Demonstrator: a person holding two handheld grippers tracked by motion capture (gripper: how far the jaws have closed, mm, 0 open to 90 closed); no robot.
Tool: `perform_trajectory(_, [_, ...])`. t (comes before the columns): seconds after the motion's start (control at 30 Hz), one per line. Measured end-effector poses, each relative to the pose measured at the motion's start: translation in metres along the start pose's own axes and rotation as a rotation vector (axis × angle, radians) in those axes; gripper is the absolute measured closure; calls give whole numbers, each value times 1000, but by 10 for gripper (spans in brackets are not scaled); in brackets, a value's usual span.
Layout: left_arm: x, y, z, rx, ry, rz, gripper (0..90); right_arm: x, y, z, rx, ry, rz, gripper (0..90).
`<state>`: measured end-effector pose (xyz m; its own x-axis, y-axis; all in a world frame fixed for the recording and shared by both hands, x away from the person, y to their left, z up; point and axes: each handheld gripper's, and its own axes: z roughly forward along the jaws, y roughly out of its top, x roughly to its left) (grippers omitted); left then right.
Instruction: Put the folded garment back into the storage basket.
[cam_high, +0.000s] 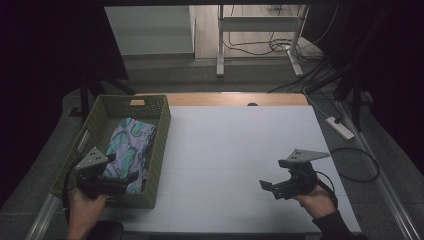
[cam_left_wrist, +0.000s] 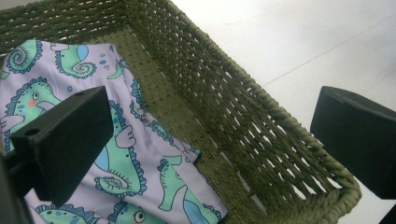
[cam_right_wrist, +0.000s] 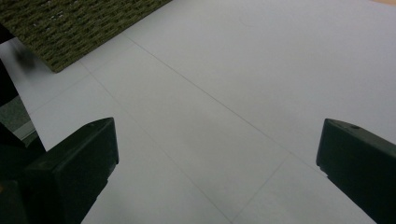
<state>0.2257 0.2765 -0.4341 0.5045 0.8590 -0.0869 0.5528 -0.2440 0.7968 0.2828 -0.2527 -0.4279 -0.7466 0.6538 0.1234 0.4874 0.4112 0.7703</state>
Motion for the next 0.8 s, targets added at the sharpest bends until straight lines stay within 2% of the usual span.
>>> perform_trajectory(0.3, [-1, -7, -5, 0, 24, 4, 0, -6, -15, -19, -5, -45, 29, 0])
perform_trajectory(0.8, [-2, -16, -12, -16, 32, -9, 0, -15, -45, -58, -38, -135, 97, 0])
